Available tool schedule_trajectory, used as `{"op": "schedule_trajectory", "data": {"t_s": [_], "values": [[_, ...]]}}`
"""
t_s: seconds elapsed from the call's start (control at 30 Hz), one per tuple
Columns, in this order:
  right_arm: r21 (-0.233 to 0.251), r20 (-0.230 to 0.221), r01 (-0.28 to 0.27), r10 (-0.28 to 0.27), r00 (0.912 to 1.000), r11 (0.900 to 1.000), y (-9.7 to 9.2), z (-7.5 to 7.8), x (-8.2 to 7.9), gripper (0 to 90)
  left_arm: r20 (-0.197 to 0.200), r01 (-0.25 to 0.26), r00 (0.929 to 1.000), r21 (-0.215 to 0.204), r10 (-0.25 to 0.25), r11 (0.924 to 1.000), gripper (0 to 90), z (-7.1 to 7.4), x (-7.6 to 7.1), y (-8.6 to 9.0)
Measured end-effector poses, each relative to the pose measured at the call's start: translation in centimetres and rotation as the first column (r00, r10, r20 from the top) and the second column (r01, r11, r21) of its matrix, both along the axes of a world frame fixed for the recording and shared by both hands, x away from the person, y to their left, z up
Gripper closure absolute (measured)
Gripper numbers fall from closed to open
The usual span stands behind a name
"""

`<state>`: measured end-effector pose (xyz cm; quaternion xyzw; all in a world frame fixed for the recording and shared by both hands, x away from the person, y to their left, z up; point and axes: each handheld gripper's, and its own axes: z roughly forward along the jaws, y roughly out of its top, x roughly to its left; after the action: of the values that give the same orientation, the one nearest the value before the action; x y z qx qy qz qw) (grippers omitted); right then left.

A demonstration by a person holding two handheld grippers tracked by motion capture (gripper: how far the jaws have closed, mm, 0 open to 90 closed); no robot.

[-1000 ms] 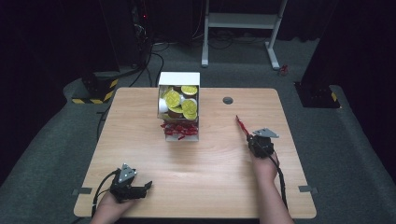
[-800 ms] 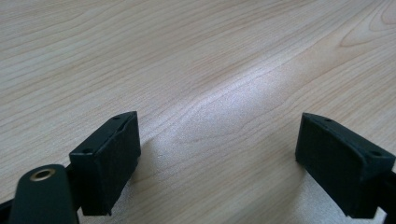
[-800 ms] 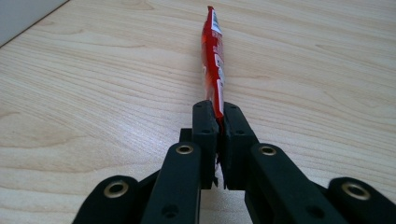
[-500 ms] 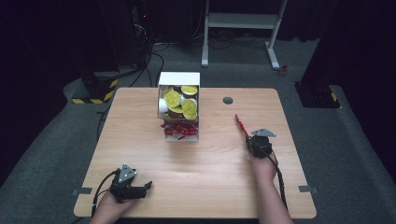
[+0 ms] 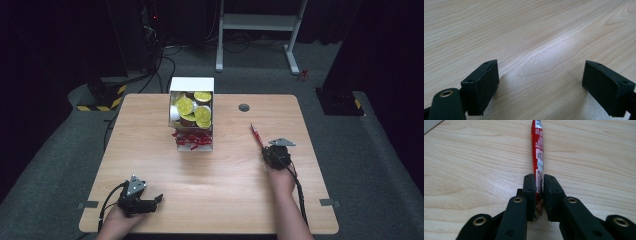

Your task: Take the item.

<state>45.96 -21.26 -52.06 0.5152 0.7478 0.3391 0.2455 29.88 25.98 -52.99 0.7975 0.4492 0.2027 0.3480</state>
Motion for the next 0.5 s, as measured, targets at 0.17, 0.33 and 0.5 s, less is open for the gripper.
{"op": "schedule_trajectory", "data": {"t_s": [0.17,0.33,0.5], "values": [[0.011,0.006,0.002,-0.002,1.0000,0.9999,0.15,0.25,-0.18,77.0,0.002,0.000,1.0000,-0.001,0.000,1.0000,14.2,-0.02,0.02,-0.01],[0.007,0.009,-0.004,0.004,1.0000,1.0000,0.02,0.20,-0.21,75.7,0.001,0.007,1.0000,0.001,-0.007,1.0000,14.1,0.00,0.06,0.05],[0.030,0.017,-0.007,0.007,0.9998,0.9995,0.04,0.52,-0.38,75.2,0.001,0.007,1.0000,0.002,-0.007,1.0000,14.1,0.00,0.06,0.05]]}}
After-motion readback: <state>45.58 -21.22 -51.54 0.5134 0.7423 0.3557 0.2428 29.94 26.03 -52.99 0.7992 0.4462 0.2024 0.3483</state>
